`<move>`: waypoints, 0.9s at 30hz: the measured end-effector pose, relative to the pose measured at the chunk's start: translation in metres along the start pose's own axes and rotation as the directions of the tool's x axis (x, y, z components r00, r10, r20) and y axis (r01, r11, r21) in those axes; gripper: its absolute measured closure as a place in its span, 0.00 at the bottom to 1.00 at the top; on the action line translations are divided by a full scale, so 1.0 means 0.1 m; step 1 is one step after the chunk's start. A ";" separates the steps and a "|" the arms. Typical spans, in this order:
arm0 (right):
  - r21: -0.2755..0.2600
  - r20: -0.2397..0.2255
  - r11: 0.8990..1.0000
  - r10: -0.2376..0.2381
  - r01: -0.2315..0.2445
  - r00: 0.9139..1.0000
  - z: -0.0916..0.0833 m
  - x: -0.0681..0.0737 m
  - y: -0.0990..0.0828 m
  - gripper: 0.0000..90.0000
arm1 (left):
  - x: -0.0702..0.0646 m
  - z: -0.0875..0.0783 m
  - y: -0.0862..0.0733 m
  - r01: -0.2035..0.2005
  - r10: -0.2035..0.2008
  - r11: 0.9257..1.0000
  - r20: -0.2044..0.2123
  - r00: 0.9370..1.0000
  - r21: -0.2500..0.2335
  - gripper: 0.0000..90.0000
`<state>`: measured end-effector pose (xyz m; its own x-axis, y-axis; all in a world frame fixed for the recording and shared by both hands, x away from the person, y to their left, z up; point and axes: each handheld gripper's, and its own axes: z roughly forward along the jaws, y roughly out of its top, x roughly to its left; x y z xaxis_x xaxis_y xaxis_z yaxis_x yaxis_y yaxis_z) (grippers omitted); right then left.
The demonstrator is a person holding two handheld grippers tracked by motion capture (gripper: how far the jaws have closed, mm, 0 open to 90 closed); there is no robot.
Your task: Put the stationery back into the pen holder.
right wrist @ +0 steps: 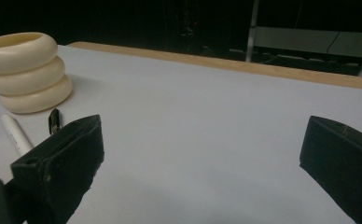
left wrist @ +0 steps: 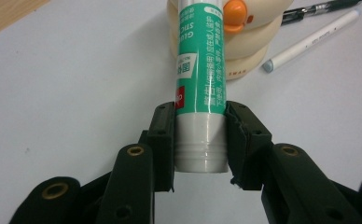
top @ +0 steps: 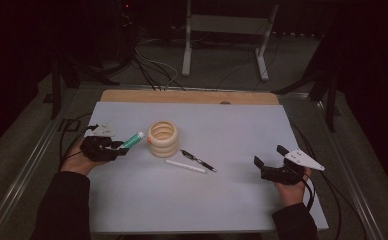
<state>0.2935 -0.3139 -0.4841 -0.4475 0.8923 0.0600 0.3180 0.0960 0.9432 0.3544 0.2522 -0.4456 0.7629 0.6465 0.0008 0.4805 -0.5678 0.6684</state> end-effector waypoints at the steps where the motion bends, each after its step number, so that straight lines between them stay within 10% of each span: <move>1: 0.000 0.000 1.000 0.000 0.000 1.000 0.00 0.00 0.00 0.00 | 0.00 0.00 0.01 0.002 -0.002 1.000 0.004 1.000 -0.003 0.74; 27: -0.001 -0.001 1.000 0.001 -0.001 1.000 0.00 0.00 0.00 0.00 | -0.02 -0.17 0.28 -0.020 0.020 0.999 0.024 0.999 -0.031 0.74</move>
<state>0.2934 -0.3138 -0.4840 -0.4480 0.8920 0.0610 0.3177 0.0951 0.9434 0.3596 0.2436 -0.4144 0.7828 0.6222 -0.0036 0.4519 -0.5645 0.6908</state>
